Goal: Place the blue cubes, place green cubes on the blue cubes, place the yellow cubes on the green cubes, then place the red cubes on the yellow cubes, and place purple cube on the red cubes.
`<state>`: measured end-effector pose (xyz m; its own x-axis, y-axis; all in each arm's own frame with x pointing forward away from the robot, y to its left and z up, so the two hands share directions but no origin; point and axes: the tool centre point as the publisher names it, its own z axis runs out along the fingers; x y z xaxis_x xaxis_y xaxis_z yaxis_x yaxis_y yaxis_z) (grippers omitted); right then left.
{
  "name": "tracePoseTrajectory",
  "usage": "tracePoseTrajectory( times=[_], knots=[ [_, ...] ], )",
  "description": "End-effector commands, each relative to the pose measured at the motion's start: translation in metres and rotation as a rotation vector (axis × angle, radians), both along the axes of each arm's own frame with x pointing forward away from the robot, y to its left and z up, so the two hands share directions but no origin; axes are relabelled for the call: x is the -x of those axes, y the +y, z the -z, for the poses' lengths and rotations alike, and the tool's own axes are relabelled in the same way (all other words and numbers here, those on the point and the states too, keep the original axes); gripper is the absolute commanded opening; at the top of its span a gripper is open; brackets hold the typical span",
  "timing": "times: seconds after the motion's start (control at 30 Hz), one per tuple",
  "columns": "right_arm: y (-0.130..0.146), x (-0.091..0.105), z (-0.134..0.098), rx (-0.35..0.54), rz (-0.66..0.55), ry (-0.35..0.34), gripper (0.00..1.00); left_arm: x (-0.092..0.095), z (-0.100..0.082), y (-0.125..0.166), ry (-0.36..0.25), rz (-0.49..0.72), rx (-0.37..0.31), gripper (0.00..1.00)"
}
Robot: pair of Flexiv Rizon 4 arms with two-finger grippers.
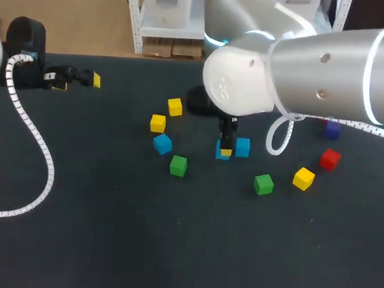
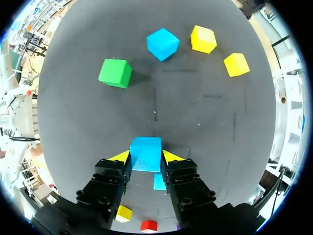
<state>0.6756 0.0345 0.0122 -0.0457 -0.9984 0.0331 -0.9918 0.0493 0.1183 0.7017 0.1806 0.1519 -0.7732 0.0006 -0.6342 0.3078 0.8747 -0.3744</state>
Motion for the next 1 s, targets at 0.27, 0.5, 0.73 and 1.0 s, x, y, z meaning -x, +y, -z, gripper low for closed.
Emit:
tracePoseTrajectory(
  times=[0.27,0.5,0.73,1.0],
  knots=[
    [-0.0059,-0.0123,0.0028,0.006,0.015,0.015,0.0,0.0007,0.0016,0.0022,-0.007,0.006,0.009,1.0],
    [-0.0069,-0.0147,0.0062,0.008,0.02,0.023,0.0,0.0007,0.0016,0.0022,-0.007,0.006,0.009,1.0],
    [-0.005,-0.016,0.0091,0.011,0.016,0.031,0.0,0.0007,0.0016,0.0022,-0.007,0.006,0.009,1.0],
    [-0.0049,-0.0179,0.0108,0.011,0.019,0.033,0.0,0.0007,0.0016,0.0022,-0.007,0.006,0.009,1.0]
  ],
)
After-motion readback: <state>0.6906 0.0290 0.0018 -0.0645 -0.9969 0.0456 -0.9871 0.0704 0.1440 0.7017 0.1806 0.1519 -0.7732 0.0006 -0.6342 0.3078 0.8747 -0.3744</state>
